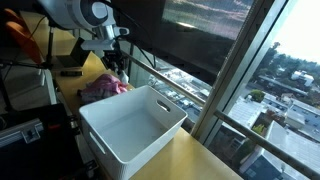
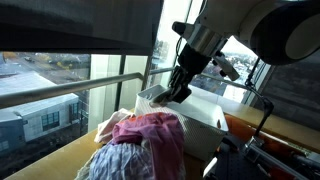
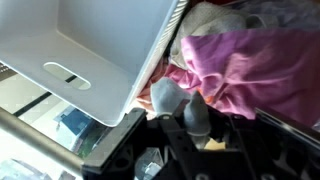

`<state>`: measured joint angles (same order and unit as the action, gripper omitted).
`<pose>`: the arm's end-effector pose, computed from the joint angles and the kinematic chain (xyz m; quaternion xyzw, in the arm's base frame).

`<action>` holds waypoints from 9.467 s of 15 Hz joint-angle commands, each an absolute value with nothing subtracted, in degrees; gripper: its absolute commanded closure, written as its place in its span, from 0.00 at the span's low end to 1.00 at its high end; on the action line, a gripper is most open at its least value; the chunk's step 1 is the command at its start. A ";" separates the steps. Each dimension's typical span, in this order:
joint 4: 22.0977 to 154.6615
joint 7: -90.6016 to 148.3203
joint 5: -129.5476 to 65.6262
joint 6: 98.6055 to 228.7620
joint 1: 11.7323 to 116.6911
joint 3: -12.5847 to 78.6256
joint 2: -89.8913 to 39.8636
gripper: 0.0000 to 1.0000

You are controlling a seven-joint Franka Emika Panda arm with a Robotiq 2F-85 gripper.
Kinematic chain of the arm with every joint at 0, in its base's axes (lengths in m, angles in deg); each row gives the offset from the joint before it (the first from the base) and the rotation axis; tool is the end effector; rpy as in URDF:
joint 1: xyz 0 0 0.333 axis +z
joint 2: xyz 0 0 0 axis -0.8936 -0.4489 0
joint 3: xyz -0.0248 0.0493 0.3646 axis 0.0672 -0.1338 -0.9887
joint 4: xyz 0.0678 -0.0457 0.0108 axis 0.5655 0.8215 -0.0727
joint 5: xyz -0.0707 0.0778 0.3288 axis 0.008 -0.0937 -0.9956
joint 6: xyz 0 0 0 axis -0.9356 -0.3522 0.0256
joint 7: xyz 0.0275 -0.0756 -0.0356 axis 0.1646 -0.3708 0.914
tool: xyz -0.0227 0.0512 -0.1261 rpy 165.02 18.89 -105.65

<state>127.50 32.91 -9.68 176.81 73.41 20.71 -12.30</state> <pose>0.4896 0.1627 0.3999 0.9326 0.3189 0.1268 0.1119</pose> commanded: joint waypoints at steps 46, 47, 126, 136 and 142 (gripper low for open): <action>128.67 17.24 -5.21 173.39 81.83 22.93 -22.06 0.64; 128.82 17.31 -5.81 173.11 81.68 22.86 -21.91 0.62; 103.67 55.71 -39.02 142.13 57.99 43.59 3.76 0.96; 114.84 54.62 -38.52 146.90 58.21 39.42 0.19 0.96; 121.13 52.86 -38.37 150.92 59.03 37.10 -3.19 0.60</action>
